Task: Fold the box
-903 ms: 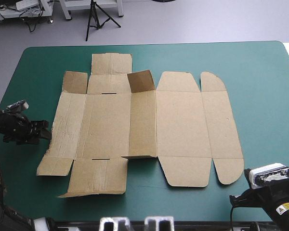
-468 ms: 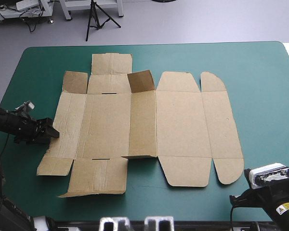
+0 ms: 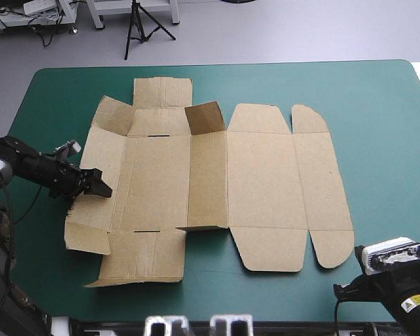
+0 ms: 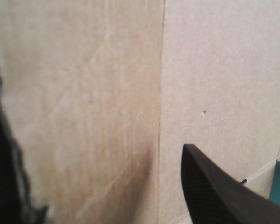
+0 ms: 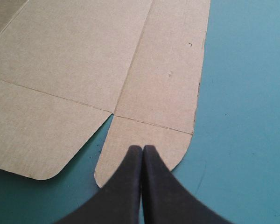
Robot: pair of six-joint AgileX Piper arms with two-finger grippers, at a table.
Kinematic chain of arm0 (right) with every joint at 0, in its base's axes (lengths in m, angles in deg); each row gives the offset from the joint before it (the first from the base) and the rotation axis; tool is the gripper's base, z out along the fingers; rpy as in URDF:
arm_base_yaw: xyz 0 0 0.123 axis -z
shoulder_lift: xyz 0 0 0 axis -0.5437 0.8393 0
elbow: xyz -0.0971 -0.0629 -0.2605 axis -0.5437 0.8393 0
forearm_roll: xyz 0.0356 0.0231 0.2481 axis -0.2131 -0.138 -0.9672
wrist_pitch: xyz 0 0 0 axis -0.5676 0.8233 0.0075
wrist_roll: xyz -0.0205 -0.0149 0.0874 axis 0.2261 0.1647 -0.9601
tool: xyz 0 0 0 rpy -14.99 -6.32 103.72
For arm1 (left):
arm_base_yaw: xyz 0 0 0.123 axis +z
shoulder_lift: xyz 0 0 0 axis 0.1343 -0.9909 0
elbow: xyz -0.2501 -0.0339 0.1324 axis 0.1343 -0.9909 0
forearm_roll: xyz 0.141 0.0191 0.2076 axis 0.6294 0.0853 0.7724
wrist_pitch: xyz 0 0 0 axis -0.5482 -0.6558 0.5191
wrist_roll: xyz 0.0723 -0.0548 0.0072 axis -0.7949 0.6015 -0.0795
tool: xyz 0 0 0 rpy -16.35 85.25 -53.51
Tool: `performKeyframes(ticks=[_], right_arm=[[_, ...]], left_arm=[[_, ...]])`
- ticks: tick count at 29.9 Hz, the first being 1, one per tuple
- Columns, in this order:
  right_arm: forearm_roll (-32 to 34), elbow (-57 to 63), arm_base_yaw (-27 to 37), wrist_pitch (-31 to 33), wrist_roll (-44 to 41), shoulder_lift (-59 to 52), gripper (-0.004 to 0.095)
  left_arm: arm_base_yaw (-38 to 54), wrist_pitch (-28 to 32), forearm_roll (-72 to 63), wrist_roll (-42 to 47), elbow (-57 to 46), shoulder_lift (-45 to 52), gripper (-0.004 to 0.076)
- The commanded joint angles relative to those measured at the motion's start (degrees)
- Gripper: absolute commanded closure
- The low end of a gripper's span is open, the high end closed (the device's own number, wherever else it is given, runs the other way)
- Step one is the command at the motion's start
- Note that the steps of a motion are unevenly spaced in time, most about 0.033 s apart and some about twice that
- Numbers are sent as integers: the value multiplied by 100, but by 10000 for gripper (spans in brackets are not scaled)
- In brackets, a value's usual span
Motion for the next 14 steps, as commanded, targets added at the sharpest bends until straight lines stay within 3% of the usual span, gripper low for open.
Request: performKeyframes(ticks=[1,4,6,8,14], right_arm=[[-128,-123,3,-307,8,91,925],[-139,-123,3,-307,8,91,925],[-139,-123,3,-307,8,91,925],[-139,-123,3,-307,-6,91,924],[-139,-123,3,-279,-95,91,925]], left_arm=[[-192,-481,-247,63,22,85,323],[-218,-481,-236,182,22,85,416],[-218,-481,-236,279,22,85,551],[-218,-481,-250,279,22,85,734],[-218,-481,-558,264,400,303,732]])
